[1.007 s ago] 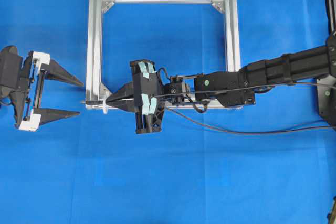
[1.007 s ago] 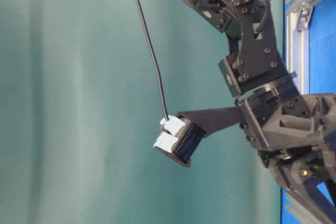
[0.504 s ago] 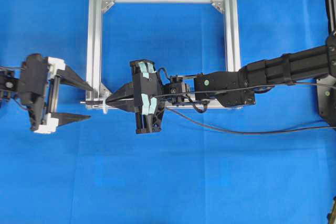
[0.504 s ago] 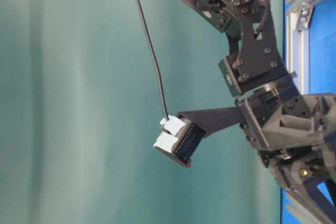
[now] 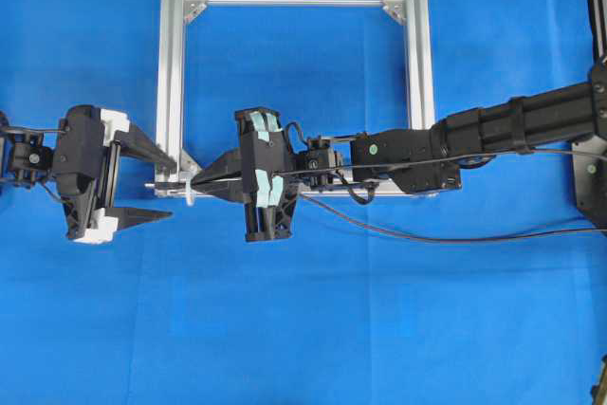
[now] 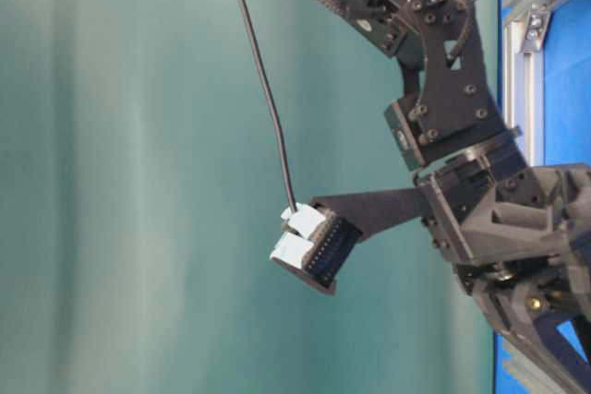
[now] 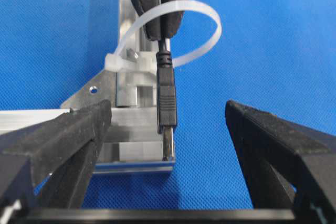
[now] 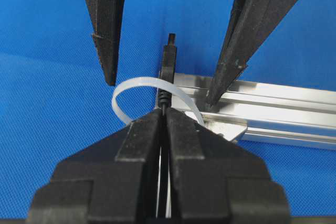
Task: Insert the wire through the string loop located on the left side.
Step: 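Bring the left gripper to the plug tip and close on it, then open the right gripper to release the cable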
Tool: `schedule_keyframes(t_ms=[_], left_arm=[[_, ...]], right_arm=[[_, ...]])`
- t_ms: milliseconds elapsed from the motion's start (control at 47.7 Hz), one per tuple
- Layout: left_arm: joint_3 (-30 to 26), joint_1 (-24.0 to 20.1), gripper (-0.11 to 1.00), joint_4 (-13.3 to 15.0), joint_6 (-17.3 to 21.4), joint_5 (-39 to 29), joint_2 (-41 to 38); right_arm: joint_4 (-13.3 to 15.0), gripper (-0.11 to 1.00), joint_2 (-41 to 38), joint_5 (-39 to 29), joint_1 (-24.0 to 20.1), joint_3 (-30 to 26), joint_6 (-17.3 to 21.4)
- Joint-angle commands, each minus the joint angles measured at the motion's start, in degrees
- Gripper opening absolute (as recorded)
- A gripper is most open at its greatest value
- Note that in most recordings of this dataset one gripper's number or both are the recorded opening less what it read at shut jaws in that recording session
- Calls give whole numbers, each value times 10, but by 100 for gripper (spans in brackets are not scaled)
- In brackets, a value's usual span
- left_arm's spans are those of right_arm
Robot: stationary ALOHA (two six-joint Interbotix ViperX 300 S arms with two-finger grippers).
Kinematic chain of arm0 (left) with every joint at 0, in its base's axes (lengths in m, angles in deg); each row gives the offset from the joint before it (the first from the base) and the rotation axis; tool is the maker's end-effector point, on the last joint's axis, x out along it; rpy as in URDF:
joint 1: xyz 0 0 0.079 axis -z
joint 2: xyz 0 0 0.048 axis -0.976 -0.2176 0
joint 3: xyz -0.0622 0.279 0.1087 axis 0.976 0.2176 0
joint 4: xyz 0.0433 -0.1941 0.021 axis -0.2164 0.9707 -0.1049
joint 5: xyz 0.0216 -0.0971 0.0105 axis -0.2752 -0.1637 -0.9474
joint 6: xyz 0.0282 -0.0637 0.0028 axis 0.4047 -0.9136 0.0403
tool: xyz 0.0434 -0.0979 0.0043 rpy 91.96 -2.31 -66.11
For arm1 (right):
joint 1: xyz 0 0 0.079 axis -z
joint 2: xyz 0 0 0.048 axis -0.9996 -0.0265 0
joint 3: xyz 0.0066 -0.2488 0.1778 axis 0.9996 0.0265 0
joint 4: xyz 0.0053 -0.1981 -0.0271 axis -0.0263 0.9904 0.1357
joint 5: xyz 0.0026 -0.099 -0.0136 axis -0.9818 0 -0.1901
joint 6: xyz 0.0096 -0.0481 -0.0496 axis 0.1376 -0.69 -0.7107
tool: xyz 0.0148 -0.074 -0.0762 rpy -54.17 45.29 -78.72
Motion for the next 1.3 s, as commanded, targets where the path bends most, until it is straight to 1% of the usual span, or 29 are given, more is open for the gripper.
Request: schedule_keyframes(t_ms=[0,462,587,629,692,734,860,923,944,1280], left_arm=[[-6,1,90,0,1,5,4],[-7,1,90,1,0,6,4],[-9,1,88,0,2,5,4],[-10,1,85,-1,3,5,4],[-11,1,75,-1,4,5,4],[-12,1,63,-1,4,5,4],[-16,1,25,-1,2,5,4],[-19,1,9,-1,3,5,4],[-20,1,6,-1,3,4,4],[-18,1,7,-1,1,-5,6]], right_arm=[[0,0,11,2,2,-11,1],[0,1,11,2,2,-11,1],[1,1,11,2,3,-11,1],[1,0,11,2,3,-11,1],[1,1,11,2,2,-11,1],[0,1,11,1,3,-11,1],[1,1,11,-5,2,-11,1],[0,1,11,-8,2,-11,1],[1,0,11,-8,2,-11,1],[4,1,11,-5,3,-11,1]])
